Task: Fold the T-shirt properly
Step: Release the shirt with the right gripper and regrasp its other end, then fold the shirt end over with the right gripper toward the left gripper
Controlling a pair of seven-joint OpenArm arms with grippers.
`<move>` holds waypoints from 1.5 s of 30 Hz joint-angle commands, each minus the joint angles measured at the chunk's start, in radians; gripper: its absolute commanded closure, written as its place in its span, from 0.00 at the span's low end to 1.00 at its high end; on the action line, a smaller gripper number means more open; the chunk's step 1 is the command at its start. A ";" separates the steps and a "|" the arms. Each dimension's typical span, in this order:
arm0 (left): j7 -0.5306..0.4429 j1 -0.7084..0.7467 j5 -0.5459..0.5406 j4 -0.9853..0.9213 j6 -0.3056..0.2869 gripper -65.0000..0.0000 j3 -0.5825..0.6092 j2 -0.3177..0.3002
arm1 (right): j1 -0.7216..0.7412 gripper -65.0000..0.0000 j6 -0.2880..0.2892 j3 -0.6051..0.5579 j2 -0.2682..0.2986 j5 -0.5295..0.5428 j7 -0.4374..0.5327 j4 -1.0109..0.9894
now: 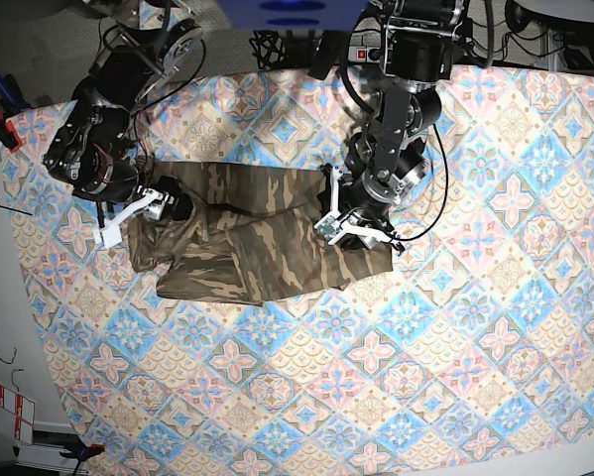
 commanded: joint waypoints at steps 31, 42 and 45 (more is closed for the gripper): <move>0.169 0.026 0.105 -0.042 -0.041 0.59 -0.001 -0.010 | 0.078 0.28 0.003 -0.209 0.059 0.115 0.100 -0.138; 0.169 0.033 0.105 -0.042 -0.041 0.59 -0.001 -0.012 | 0.078 0.73 0.003 -0.314 0.059 0.120 0.188 -0.208; 0.169 0.038 0.105 -0.042 -0.041 0.59 0.047 -0.007 | 0.079 1.00 0.003 -0.309 0.062 0.117 0.182 -0.208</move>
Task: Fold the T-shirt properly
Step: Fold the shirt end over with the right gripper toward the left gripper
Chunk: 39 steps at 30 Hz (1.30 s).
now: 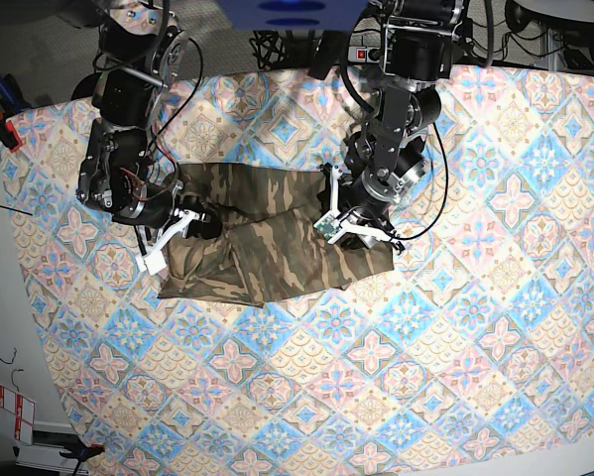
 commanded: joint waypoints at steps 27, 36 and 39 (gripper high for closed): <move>0.215 0.013 0.082 -0.027 -0.054 0.59 0.169 0.079 | -0.005 0.99 -0.069 -0.540 0.052 -0.088 -0.067 0.576; 0.218 0.159 0.085 0.343 -0.111 0.59 0.145 0.055 | -0.016 0.99 -0.070 -0.718 0.026 -0.267 -0.067 0.622; 0.218 0.213 0.061 0.469 -0.147 0.59 0.143 0.023 | -0.022 0.99 -0.070 -0.736 0.019 -0.315 -0.071 0.624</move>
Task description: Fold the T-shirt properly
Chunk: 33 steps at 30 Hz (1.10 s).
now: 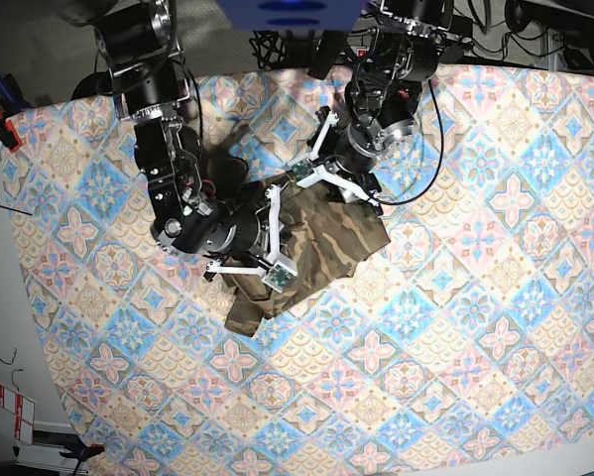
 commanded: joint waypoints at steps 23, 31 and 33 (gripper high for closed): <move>-0.020 0.040 -0.338 0.338 0.008 0.59 -0.691 -0.034 | 0.048 0.99 0.002 -0.515 -0.059 -0.140 0.030 -0.191; -0.020 0.022 -0.373 0.330 0.008 0.59 -0.763 -0.035 | 0.083 0.94 0.002 -0.526 -0.183 -0.278 0.073 -0.412; -0.020 0.022 -0.373 0.318 0.008 0.58 -0.762 -0.034 | 0.100 0.85 0.002 -0.527 -0.205 -0.309 0.072 -0.434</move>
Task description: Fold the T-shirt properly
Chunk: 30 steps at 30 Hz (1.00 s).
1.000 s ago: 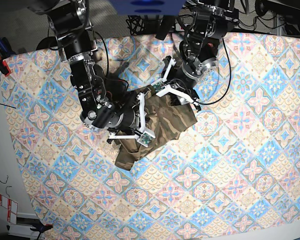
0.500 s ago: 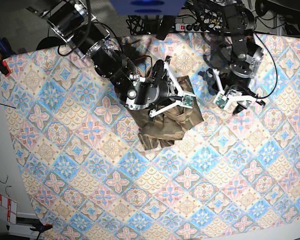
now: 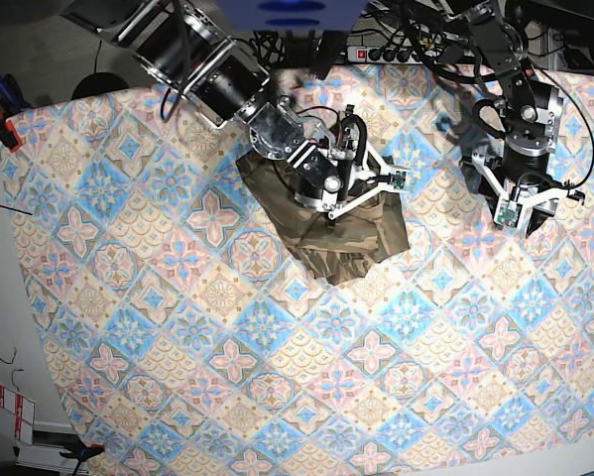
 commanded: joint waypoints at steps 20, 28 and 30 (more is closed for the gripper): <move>-0.014 -0.019 -0.008 -0.111 0.008 0.59 -0.001 -0.007 | 0.089 0.26 -0.006 -0.004 -0.012 -0.040 0.106 0.371; -0.014 -0.029 0.000 -0.166 0.008 0.59 -0.001 -0.008 | 0.085 0.44 -0.065 0.104 -0.011 -0.179 0.071 0.417; -0.014 -0.027 0.000 -0.168 0.008 0.59 0.027 -0.007 | 0.068 0.54 -0.110 0.130 -0.011 -0.256 0.040 0.454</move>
